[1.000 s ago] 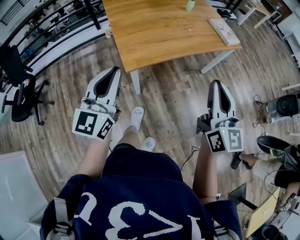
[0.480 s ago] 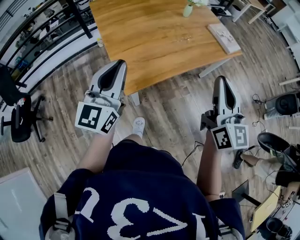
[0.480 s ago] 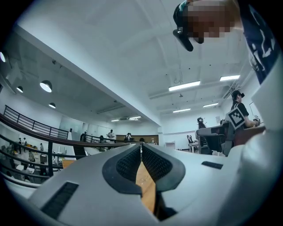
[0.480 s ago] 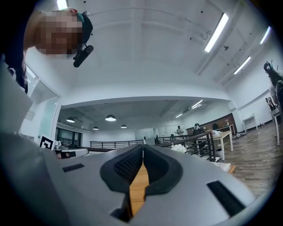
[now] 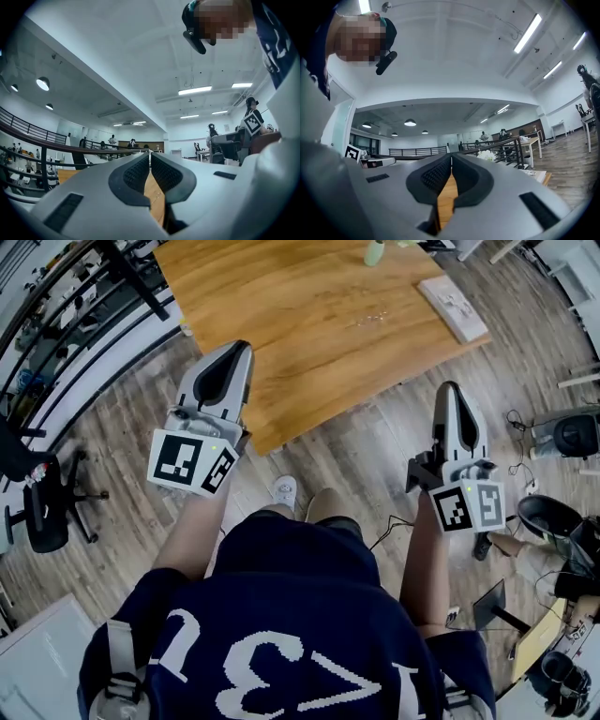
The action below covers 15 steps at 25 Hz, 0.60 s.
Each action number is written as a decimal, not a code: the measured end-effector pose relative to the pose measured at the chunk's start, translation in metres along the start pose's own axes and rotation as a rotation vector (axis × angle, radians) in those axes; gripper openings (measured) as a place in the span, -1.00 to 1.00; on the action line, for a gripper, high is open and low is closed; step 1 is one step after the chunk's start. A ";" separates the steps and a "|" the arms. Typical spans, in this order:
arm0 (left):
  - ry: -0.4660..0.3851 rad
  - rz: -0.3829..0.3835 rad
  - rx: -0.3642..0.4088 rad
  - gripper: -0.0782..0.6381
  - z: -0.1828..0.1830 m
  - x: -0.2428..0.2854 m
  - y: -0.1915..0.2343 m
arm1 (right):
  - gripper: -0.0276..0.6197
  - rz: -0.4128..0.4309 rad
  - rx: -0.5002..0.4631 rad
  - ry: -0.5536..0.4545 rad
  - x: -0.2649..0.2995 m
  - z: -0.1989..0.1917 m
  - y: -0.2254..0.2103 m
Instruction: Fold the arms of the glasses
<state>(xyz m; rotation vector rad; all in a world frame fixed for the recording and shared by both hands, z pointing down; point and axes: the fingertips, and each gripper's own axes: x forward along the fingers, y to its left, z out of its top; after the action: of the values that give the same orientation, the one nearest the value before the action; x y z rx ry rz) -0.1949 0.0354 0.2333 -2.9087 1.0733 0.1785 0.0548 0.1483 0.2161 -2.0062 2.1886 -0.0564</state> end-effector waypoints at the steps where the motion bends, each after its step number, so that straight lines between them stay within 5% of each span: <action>1: 0.007 0.003 -0.007 -0.71 -0.004 0.005 0.003 | -0.83 -0.001 0.003 0.008 0.006 -0.002 -0.004; 7: 0.031 0.033 -0.022 -0.71 -0.021 0.051 0.015 | -0.83 0.004 0.030 -0.004 0.049 -0.006 -0.047; 15: 0.011 0.160 0.007 -0.71 -0.023 0.124 0.037 | -0.83 0.155 0.039 -0.019 0.151 0.002 -0.103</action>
<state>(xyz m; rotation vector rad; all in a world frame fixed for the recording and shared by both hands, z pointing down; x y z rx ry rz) -0.1234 -0.0743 0.2417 -2.8198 1.3061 0.1629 0.1447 -0.0105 0.2135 -1.8027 2.3046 -0.0587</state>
